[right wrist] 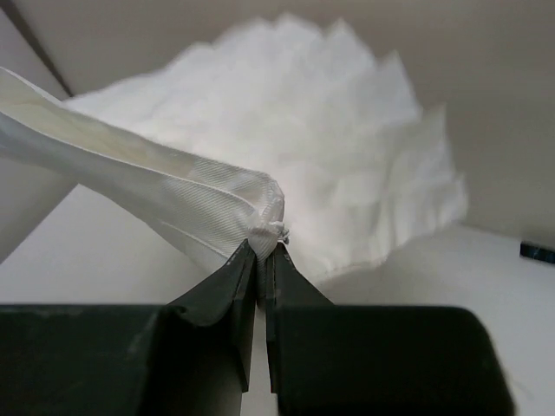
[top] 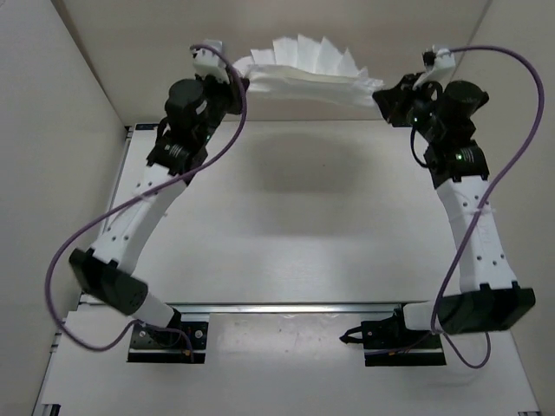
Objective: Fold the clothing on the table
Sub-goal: Fold the skirt
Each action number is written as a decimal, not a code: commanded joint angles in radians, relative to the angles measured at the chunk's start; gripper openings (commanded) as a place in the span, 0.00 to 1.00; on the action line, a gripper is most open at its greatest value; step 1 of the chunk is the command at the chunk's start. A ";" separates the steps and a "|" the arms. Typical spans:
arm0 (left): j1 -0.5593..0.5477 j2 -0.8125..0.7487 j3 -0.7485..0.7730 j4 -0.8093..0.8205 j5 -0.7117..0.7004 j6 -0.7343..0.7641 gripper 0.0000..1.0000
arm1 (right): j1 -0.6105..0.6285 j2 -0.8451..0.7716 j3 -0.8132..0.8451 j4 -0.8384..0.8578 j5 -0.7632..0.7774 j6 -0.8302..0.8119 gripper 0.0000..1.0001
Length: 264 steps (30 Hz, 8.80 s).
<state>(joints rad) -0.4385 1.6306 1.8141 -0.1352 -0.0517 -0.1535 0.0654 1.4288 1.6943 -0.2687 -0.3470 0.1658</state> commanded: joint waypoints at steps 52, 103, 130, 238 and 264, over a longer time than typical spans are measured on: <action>0.040 -0.169 -1.017 -0.066 -0.111 -0.233 0.33 | 0.034 0.291 -0.644 0.220 -0.116 -0.022 0.63; -0.098 -0.127 -1.085 -0.214 -0.094 -0.343 0.00 | 0.185 0.285 -0.849 0.043 0.000 -0.135 0.43; -0.121 0.147 -0.862 -0.207 0.033 -0.305 0.00 | 0.163 0.118 -0.584 -0.095 -0.013 -0.121 0.00; -0.105 0.037 -1.046 0.088 0.053 -0.419 0.00 | 0.356 0.449 -0.602 0.209 -0.040 0.124 0.01; -0.114 0.034 -1.067 0.069 0.055 -0.437 0.00 | 0.544 0.274 -0.765 0.262 0.065 0.268 0.00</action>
<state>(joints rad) -0.5468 1.6608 0.7784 -0.0002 0.0360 -0.5987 0.6342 1.6943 0.9535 -0.0647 -0.3046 0.4183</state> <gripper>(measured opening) 0.020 0.001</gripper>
